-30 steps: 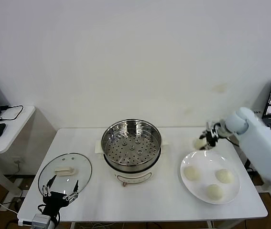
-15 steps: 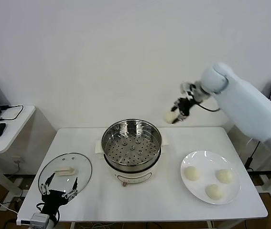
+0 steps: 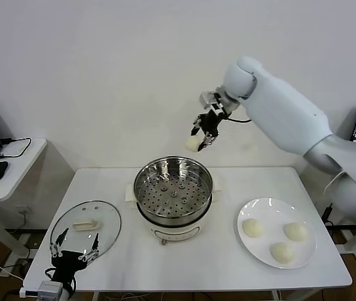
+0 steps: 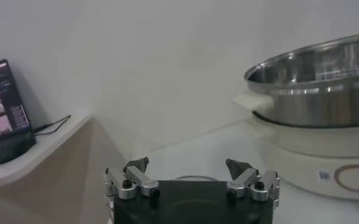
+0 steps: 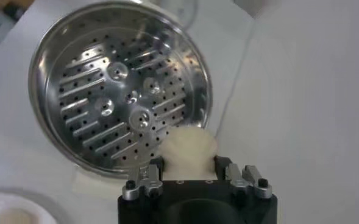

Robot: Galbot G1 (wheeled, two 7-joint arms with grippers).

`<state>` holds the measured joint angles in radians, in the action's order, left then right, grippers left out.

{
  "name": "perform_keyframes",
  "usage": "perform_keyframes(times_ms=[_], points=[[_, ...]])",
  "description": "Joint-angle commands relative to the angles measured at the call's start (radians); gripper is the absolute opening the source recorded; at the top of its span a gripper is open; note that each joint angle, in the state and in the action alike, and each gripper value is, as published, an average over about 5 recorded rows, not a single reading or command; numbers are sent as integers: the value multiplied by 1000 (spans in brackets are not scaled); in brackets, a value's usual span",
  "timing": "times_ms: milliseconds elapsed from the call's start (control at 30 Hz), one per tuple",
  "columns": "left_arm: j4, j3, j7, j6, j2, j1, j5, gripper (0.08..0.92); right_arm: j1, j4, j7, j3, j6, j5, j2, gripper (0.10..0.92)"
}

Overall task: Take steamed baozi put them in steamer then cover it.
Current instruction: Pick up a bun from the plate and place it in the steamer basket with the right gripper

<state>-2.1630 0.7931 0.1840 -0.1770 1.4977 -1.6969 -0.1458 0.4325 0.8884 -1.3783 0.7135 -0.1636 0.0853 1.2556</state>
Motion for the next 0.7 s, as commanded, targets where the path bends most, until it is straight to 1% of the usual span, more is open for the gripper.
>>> perform_keyframes(times_ms=[33,167,267,467,600,700], points=[[15,5,-3,1,6,-11,-8,823,-16,31,49,103,-509,192,50,526],[15,6,-4,1,12,-13,-11,823,-29,88,110,102,-572,367,37,528],[19,4,-4,1,17,-12,-14,823,-39,118,137,92,-587,456,38,532],[25,2,-4,1,17,-12,-16,823,-54,128,155,105,-592,452,47,535],[28,4,-3,1,16,-12,-16,823,-65,106,165,107,-596,427,63,535],[28,5,-4,1,16,-15,-17,823,-76,76,206,108,-610,433,80,535]])
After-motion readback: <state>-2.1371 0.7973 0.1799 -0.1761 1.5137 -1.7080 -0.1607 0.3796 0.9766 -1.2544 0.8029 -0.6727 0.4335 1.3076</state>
